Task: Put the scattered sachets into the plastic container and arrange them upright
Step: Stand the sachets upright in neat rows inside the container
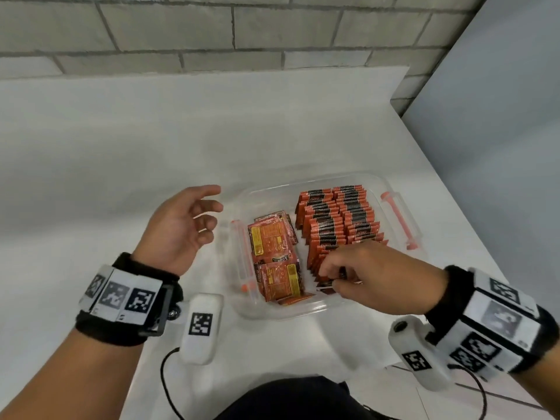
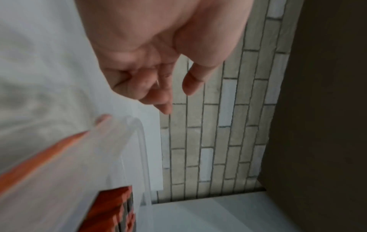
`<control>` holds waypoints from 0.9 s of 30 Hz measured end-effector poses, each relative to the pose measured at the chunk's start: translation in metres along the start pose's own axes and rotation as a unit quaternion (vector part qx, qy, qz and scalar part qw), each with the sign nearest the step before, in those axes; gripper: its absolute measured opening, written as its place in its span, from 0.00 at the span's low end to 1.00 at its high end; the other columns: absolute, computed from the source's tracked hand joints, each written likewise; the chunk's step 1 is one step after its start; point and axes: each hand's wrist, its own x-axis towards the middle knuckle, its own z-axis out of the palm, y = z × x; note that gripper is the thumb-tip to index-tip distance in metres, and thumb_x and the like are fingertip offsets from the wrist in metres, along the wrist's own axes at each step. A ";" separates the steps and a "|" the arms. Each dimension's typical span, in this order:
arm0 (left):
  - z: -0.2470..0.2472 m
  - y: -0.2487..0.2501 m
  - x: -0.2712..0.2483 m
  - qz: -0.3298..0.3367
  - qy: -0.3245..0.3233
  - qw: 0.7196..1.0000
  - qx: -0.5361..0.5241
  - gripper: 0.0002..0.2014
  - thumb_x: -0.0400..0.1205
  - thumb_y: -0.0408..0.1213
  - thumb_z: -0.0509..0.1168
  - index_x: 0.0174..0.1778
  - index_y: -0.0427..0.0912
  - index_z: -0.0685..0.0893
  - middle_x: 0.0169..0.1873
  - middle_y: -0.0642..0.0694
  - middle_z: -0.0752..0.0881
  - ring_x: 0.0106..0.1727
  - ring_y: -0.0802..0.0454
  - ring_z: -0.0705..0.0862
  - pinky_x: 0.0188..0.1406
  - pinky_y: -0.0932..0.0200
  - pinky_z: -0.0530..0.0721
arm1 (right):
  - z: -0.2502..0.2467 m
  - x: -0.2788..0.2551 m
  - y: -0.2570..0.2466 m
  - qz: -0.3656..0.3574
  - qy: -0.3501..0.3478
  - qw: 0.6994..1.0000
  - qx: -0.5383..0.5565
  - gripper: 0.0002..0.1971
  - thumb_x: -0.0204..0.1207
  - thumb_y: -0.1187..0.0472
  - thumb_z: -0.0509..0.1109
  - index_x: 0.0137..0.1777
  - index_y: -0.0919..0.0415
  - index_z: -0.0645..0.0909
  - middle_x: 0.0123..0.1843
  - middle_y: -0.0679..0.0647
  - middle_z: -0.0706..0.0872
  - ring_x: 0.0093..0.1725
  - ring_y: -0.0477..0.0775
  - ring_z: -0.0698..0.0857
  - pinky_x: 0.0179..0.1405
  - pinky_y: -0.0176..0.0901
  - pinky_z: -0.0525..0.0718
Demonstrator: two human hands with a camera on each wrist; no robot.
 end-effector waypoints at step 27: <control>0.004 -0.033 0.004 -0.048 -0.042 0.992 0.108 0.16 0.79 0.37 0.72 0.61 0.40 0.81 0.40 0.45 0.86 0.28 0.55 0.84 0.24 0.59 0.83 | -0.019 0.076 -0.047 0.079 -0.078 0.991 -0.081 0.12 0.82 0.63 0.62 0.63 0.56 0.79 0.42 0.41 0.77 0.43 0.43 0.78 0.45 0.32 0.75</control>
